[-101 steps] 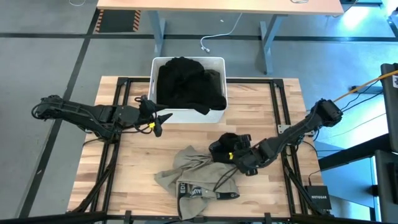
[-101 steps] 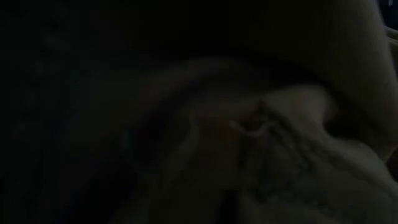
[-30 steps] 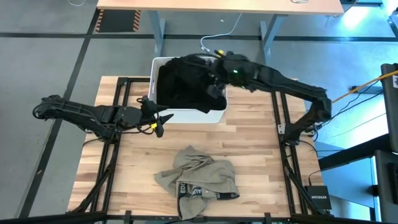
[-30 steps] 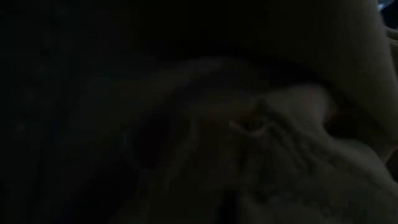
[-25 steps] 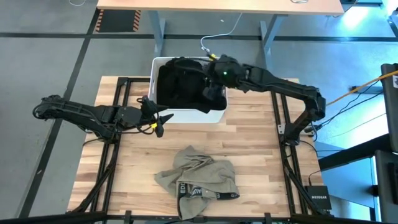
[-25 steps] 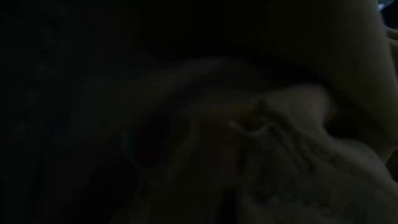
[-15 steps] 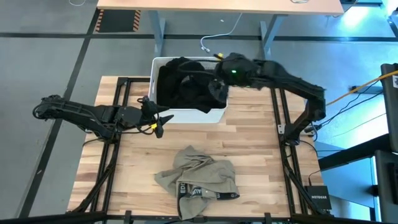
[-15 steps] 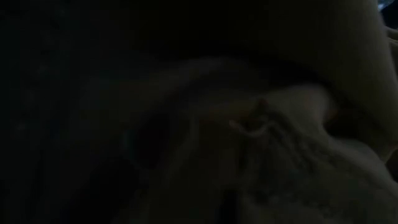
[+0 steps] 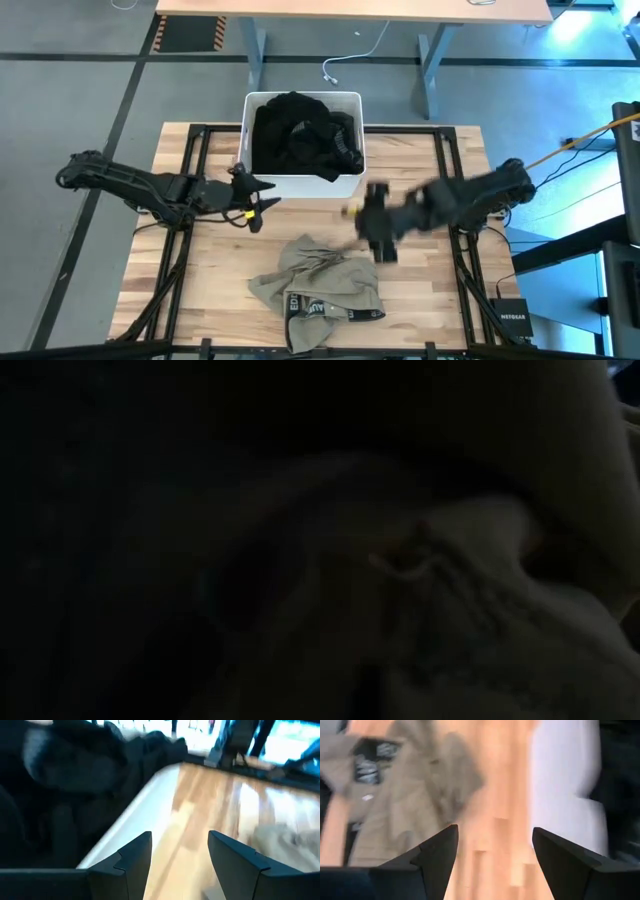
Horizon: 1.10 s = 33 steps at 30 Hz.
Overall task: Sort clothes
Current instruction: Put the light brown shorts into the white bin
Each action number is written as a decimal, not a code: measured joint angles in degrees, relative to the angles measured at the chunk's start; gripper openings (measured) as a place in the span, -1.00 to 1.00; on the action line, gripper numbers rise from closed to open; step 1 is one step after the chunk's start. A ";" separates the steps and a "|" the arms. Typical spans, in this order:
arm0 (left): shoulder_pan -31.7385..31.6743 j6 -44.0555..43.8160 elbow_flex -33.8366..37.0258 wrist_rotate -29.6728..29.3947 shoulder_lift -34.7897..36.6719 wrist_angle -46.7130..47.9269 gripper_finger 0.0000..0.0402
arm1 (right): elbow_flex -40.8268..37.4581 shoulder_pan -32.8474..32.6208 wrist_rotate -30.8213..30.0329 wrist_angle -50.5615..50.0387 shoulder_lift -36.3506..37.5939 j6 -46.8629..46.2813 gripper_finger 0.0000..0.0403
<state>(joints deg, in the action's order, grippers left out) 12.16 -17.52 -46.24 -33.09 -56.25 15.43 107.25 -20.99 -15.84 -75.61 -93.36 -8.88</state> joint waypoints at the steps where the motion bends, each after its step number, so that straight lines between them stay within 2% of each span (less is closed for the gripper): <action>1: 0.34 -0.82 0.00 0.71 -0.22 1.31 -0.06 | -3.08 -1.96 -0.01 3.08 0.00 -0.58 0.35; 4: 1.84 -5.99 0.00 3.14 -0.64 5.89 -0.06 | -12.76 -7.62 0.80 13.61 -0.04 -1.88 0.35; 9: 4.52 -11.77 0.00 3.43 -0.96 9.98 -0.06 | -26.54 -14.82 1.08 36.00 -3.27 -2.95 0.35; 13: 5.27 -12.08 0.00 3.31 -0.97 9.01 -0.06 | -28.34 -17.97 1.02 47.05 -10.94 -2.91 0.35; 16: 5.41 -12.15 0.00 3.32 -0.97 9.01 -0.06 | -24.98 -18.69 0.32 48.48 -17.33 -2.87 0.35; 19: 5.40 -12.38 0.00 3.30 -1.13 8.90 -0.06 | -19.86 -18.17 -3.08 48.66 -21.88 -2.78 0.35; 23: 5.38 -12.08 0.00 2.92 -1.57 7.41 -0.06 | -15.54 -15.19 -5.81 47.44 -26.41 -2.83 0.35; 27: 5.40 -11.68 0.00 2.19 -2.01 5.32 -0.06 | -15.20 -11.00 -6.66 42.42 -29.19 -4.69 0.35; 30: 5.50 -10.33 0.00 0.25 -3.02 1.16 -0.06 | -15.18 -7.47 -5.10 40.70 -31.88 -6.24 0.35; 33: 5.51 -7.45 0.00 -0.10 -4.25 -1.96 -0.06 | -14.93 -4.70 0.58 41.02 -34.34 -6.62 0.35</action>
<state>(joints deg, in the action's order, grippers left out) 17.67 -24.97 -46.24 -33.19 -60.49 13.47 92.32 -25.69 -15.26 -34.59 -127.70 -15.51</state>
